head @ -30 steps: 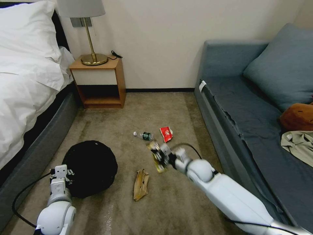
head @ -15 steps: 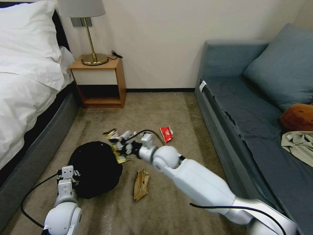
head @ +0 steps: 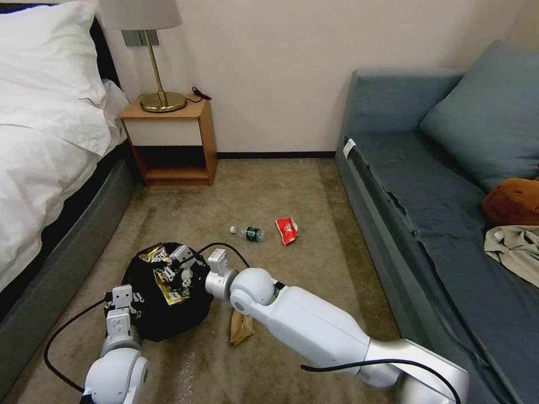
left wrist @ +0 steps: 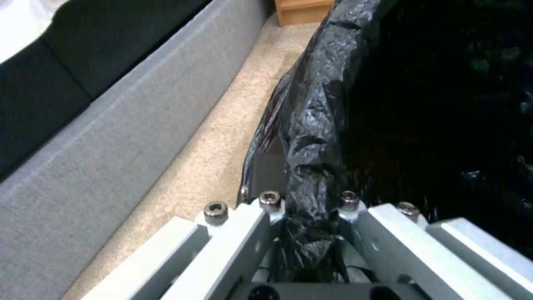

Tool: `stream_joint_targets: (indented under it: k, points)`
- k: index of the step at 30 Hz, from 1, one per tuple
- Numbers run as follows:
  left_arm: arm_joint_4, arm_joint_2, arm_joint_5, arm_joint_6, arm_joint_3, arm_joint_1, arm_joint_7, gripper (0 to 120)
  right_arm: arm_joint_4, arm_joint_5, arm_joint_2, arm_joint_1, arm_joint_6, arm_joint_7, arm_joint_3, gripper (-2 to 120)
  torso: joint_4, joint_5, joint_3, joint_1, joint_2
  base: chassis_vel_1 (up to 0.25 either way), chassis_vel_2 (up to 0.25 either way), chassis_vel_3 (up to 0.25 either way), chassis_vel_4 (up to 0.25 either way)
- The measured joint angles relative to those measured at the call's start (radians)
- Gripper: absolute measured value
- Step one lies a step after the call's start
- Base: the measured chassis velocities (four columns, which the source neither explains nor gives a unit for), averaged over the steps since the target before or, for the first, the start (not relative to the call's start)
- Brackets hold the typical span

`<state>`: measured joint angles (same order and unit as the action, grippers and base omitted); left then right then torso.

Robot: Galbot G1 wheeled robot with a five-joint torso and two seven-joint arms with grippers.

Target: Pick up the trash bin, then pick up the garbage on the floor and place it into the trash bin.

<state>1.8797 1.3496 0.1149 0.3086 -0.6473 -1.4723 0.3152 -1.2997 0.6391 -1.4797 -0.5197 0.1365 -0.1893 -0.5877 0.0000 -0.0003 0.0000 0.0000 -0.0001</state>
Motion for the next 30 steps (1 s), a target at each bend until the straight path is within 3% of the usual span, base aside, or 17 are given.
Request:
stream_joint_targets:
  k: [11, 13, 21, 23, 25, 30]
  points:
    - [0.045, 0.008, 0.000, -0.004, -0.007, -0.030, 0.001, 2, 0.084, -0.040, 0.001, -0.014, -0.042, -0.004, 0.001, 4, 0.0000, 0.0002, 0.000, 0.000, 0.000, 0.000, 0.000, 0.000, 0.000]
    - [0.051, 0.008, 0.001, -0.005, -0.009, -0.034, 0.001, 2, 0.091, -0.047, 0.005, -0.017, -0.046, -0.004, 0.003, 16, 0.0000, 0.0002, 0.000, 0.000, 0.000, 0.000, 0.000, 0.000, 0.000]
    - [0.051, 0.008, 0.001, -0.005, -0.009, -0.032, 0.003, 2, 0.089, -0.049, 0.007, -0.022, -0.047, 0.000, 0.007, 42, 0.0000, 0.0002, 0.000, 0.000, 0.000, 0.000, 0.000, 0.000, 0.000]
    - [0.051, 0.008, 0.001, -0.005, -0.009, -0.031, 0.003, 2, 0.087, -0.050, 0.008, -0.022, -0.047, 0.001, 0.008, 44, 0.0000, 0.0002, 0.000, 0.000, 0.000, 0.000, 0.000, 0.000, 0.000]
    - [0.049, 0.008, 0.001, -0.005, -0.008, -0.028, 0.003, 2, 0.074, -0.050, 0.015, -0.022, -0.047, 0.005, 0.013, 57, 0.0000, 0.0003, 0.000, 0.000, 0.000, 0.000, 0.000, 0.000, 0.000]
    - [0.044, 0.005, 0.004, -0.005, -0.018, -0.024, 0.004, 2, 0.052, -0.050, 0.028, -0.020, -0.045, 0.013, 0.030, 73, 0.0000, 0.0002, 0.000, 0.000, 0.000, 0.000, 0.000, 0.000, 0.000]
